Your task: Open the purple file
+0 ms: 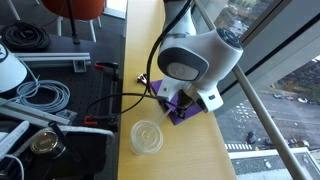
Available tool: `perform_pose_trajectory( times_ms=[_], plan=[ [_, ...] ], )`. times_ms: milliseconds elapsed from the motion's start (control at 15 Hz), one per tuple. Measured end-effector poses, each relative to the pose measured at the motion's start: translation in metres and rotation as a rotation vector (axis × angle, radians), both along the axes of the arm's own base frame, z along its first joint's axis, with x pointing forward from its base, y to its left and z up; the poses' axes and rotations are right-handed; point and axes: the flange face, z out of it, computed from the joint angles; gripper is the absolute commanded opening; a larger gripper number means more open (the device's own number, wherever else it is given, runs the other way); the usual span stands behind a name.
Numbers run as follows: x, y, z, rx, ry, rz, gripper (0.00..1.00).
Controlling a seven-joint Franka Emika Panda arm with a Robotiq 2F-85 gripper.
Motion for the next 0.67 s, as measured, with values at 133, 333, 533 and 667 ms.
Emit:
perform_pose_trajectory(
  times_ms=[133, 333, 533, 667],
  plan=[
    [0.003, -0.003, 0.005, -0.019, -0.03, -0.004, 0.0],
    [0.008, -0.008, 0.019, -0.087, -0.079, -0.006, 0.0],
    [0.013, -0.007, 0.044, -0.198, -0.118, 0.004, 0.0],
    [0.015, 0.001, 0.066, -0.29, -0.148, 0.03, 0.0]
  ],
)
